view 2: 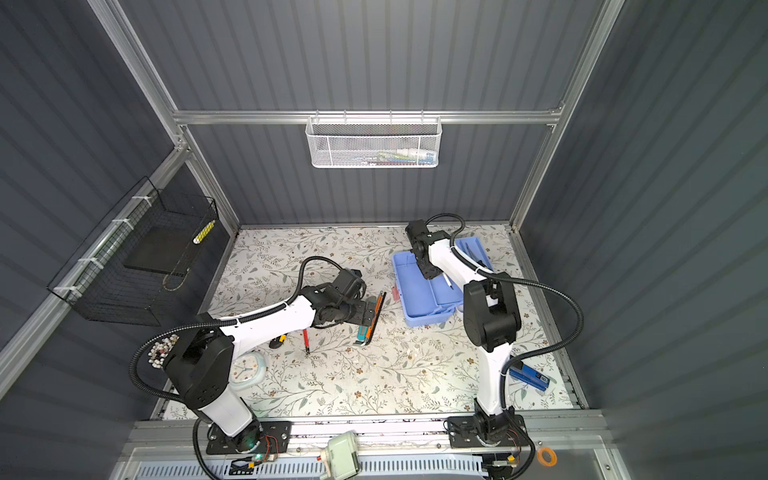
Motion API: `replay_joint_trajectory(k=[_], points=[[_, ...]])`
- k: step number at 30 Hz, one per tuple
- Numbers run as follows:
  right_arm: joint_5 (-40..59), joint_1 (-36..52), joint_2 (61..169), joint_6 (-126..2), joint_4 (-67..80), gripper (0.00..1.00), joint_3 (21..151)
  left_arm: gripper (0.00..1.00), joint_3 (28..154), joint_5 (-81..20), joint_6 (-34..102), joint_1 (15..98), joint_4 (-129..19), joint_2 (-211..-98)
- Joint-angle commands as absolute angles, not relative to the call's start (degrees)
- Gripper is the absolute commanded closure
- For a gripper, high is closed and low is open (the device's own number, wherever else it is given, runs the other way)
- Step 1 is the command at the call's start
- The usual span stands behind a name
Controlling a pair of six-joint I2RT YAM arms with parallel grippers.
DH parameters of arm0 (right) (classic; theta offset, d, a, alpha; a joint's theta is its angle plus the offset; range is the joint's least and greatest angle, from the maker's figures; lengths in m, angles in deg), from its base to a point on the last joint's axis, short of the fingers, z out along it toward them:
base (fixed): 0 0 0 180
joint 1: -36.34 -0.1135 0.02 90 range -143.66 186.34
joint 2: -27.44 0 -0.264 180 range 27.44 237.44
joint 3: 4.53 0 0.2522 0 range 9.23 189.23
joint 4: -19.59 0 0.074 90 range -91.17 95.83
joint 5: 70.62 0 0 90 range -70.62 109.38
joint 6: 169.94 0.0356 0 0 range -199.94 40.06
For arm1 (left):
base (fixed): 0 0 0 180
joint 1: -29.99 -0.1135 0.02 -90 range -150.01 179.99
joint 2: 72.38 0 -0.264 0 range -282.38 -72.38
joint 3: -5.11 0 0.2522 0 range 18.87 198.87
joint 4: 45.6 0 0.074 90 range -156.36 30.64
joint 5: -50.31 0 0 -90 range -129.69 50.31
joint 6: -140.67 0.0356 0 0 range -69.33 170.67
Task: Pack the tool kit
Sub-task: 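Lower the white tool into the tray with the right while the left lowers, then grasp the teal utility knife with the left gripper while the right withdraws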
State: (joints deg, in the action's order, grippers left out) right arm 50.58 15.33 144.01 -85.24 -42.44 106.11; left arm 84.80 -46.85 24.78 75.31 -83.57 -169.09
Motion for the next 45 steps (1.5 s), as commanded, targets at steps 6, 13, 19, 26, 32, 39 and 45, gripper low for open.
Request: replay_joint_trajectory(k=[6,13,19,26,32,39,45], points=[[53.89,15.32,144.68,-83.02,-45.56,0.71,107.08,0.20,90.36,-46.20,26.24,75.15,-87.71,-174.92],[53.46,15.31,143.97,-82.10,-45.74,0.62,107.06,0.26,90.67,-47.74,25.06,75.16,-88.56,-177.49],[51.59,15.31,141.48,-80.33,-45.75,0.52,106.79,0.32,90.73,-46.88,23.97,75.14,-88.26,-179.91],[47.99,15.39,137.73,-77.67,-45.46,0.41,106.16,0.35,91.03,-45.93,23.82,75.14,-87.45,-182.36],[46.39,15.34,135.07,-76.61,-44.98,0.37,105.41,0.35,91.30,-45.75,23.52,75.21,-87.12,-183.30],[46.32,15.34,133.42,-76.16,-44.75,0.34,104.44,0.36,92.30,-46.87,22.77,75.17,-89.14,-185.22],[45.06,15.33,131.72,-75.14,-43.71,0.31,102.88,0.50,91.49,-49.46,22.38,75.18,-91.11,-185.22]])
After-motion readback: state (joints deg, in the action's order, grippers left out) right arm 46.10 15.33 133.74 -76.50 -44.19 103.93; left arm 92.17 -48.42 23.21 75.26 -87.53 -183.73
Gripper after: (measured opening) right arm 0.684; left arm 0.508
